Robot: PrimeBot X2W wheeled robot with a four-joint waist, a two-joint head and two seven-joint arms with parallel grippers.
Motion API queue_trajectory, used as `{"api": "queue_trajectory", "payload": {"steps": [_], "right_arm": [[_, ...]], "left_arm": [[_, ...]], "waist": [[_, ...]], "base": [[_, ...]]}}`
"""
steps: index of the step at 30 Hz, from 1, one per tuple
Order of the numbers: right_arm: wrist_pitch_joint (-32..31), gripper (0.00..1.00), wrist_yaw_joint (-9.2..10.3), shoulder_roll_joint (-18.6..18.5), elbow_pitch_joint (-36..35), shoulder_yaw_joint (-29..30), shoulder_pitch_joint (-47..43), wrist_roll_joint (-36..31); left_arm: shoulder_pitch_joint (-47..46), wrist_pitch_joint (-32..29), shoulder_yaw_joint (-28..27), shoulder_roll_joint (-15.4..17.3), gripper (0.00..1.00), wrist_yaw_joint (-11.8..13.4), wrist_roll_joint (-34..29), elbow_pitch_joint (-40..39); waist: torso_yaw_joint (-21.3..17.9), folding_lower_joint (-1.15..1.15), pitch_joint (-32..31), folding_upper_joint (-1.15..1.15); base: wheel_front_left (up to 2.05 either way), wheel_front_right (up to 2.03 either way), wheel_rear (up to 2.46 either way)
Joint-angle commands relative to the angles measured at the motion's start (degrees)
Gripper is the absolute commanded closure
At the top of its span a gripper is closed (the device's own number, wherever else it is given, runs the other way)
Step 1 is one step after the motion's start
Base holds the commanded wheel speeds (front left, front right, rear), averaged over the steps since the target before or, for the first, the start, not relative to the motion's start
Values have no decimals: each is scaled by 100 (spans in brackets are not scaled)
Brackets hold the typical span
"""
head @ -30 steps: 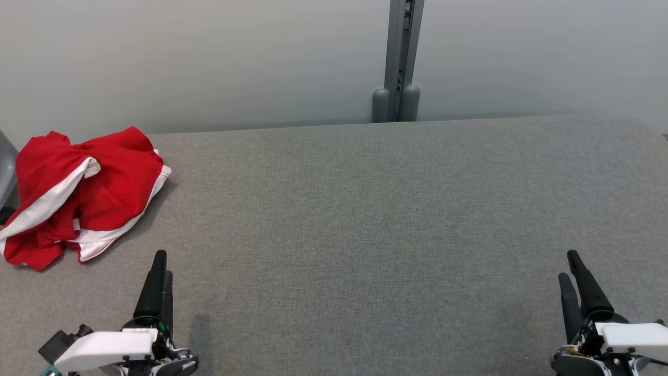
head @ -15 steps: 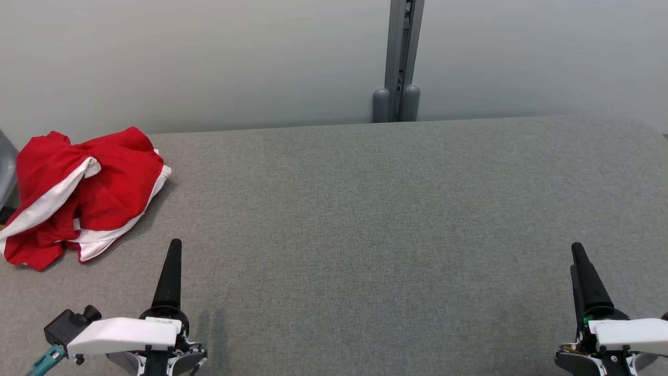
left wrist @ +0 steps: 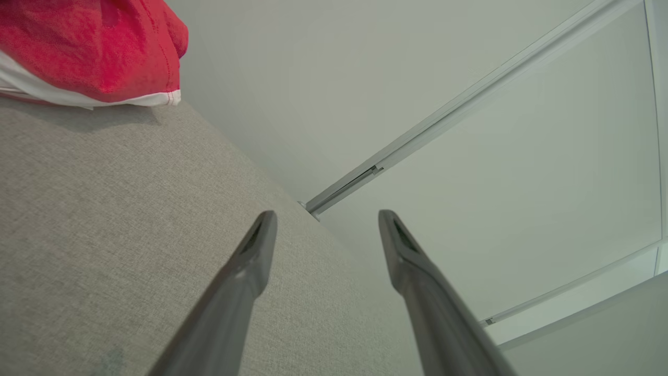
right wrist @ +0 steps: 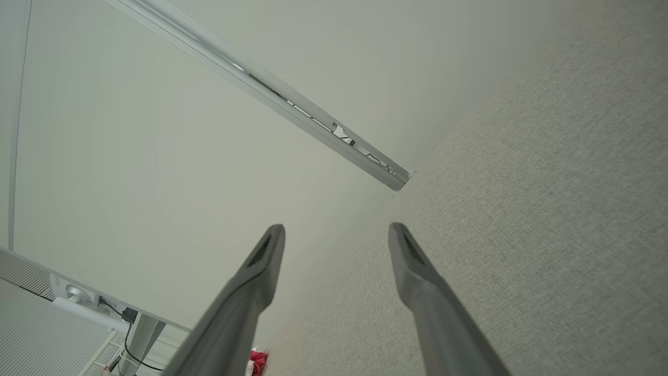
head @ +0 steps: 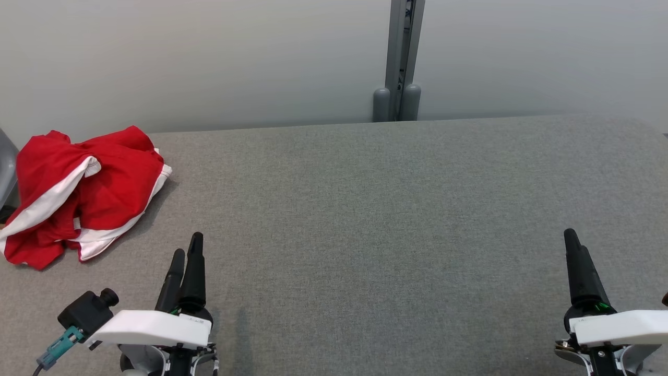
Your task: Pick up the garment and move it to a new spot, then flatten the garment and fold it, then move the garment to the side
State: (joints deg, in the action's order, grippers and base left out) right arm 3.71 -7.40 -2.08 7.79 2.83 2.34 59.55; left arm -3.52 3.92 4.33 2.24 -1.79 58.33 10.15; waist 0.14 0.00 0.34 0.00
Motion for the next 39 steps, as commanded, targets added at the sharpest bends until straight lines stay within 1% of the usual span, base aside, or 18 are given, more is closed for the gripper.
{"api": "queue_trajectory", "payload": {"steps": [1, 10, 15, 25, 33, 39], "right_arm": [[71, 0, -6, -57, -140, -19, 35, -238], [238, 0, -7, -64, -296, -143, 6, -1308], [321, 0, -8, -67, -342, -203, -6, -1758], [472, 0, -9, -73, -275, -322, -8, -2434], [585, 0, -10, -79, -271, -406, -38, -2943], [675, 0, -11, -82, -276, -443, -75, -3299]], "left_arm": [[-165, 47, 39, 40, 0, 39, -264, -95], [-162, 213, 164, 46, 0, 146, -1378, -103], [-127, 297, 167, 49, 0, 203, -1827, -108], [-87, 442, 183, 55, 0, 244, -2495, -60], [-22, 560, 231, 58, 0, 241, -3019, 95], [1, 643, 245, 61, 0, 284, -3358, 231]], "waist": [[1, 0, 1, 0], [0, 0, 7, 0], [-2, 0, 15, 0], [-3, 0, 34, 0], [-4, 0, 21, 0], [-3, 0, 3, 0]], "base": [[0, 0, 0], [0, 0, 0], [0, 0, 0], [0, 0, 0], [0, 0, 0], [0, 0, 0]]}}
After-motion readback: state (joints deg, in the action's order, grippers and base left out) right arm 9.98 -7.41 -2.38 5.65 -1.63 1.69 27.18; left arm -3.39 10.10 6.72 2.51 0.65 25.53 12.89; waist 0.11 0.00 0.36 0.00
